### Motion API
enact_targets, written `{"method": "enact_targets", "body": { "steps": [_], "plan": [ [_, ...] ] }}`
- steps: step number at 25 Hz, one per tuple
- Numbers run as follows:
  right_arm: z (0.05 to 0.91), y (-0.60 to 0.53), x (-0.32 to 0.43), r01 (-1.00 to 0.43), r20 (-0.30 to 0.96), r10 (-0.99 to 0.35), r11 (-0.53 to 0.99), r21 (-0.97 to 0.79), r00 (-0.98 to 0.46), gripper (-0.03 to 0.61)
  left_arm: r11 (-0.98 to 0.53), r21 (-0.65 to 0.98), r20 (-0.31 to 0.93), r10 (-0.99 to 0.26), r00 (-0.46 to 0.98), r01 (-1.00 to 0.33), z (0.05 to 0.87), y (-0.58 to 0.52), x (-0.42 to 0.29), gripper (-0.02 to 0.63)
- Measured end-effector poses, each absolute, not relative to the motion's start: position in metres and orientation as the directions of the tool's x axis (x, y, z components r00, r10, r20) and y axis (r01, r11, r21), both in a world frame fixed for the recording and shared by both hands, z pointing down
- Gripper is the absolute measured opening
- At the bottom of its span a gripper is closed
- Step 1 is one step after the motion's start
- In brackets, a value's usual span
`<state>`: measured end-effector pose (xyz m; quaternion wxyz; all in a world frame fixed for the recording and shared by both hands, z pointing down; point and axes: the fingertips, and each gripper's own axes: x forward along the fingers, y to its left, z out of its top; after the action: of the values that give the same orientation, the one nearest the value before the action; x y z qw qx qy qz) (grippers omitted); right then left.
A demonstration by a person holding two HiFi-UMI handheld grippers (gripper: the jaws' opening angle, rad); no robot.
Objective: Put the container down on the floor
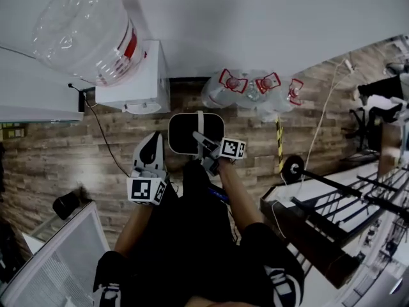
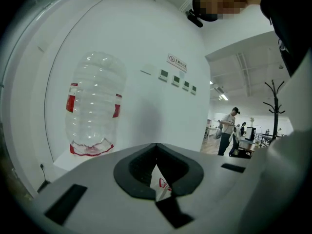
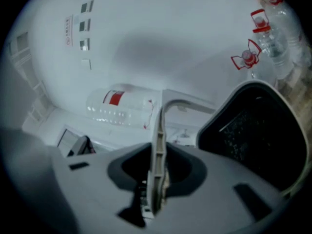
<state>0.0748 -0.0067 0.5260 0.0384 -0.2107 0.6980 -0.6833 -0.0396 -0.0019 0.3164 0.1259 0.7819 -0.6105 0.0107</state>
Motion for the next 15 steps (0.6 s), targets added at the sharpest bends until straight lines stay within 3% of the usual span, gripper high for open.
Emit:
{"method": "enact_targets", "body": {
  "steps": [3,9,15],
  "plan": [
    [0.535,-0.031,0.068,-0.19,0.164,-0.292,0.061,-0.98,-0.942,0.098,-0.171,0.184,0.186,-0.961,0.206,-0.968,0.329,-0.02,-0.031,0.028],
    [0.572,-0.064,0.068,-0.197,0.174,-0.212,0.093,-0.976,-0.962,0.098,-0.095,0.197,0.199,-0.971,0.135,-0.976,0.343,-0.051,-0.021,0.028],
    [0.627,-0.098,0.074,-0.231,0.211,-0.216,0.07,-0.971,-0.953,0.098,-0.082,0.197,0.226,-0.966,0.127,-0.977,0.375,-0.082,-0.019,0.028]
  ]
}}
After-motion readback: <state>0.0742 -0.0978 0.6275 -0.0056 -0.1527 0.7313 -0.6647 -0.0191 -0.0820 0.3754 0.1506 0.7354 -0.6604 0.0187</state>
